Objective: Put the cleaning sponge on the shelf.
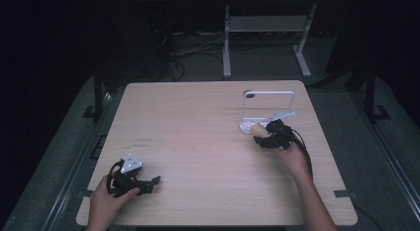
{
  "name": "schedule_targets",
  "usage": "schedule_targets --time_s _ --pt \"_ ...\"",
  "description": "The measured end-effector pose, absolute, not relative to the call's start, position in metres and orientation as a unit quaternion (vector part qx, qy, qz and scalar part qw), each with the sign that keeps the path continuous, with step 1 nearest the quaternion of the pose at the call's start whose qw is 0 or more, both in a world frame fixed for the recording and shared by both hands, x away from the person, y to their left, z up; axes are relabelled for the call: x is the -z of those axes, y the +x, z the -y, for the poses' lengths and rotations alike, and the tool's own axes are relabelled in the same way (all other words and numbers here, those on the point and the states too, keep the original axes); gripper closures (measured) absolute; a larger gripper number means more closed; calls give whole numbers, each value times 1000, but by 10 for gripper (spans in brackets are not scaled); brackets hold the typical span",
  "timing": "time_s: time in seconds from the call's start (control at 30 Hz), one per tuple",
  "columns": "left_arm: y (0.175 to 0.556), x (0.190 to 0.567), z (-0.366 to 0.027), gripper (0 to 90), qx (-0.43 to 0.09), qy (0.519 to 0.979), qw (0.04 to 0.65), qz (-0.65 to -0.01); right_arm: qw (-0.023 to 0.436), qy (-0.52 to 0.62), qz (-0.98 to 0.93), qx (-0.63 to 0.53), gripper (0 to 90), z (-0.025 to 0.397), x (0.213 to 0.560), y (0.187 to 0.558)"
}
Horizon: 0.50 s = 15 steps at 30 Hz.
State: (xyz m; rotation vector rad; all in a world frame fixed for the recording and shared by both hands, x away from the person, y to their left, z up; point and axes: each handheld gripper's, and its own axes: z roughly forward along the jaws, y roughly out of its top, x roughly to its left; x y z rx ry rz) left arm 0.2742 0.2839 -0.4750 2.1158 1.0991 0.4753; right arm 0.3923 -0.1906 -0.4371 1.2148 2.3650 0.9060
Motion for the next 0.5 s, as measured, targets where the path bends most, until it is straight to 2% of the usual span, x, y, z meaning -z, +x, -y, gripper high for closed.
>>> schedule_targets --time_s 0.5 --pt "274 475 -284 128 -183 816 348 -424 177 445 -818 -317 405 194 439 413"
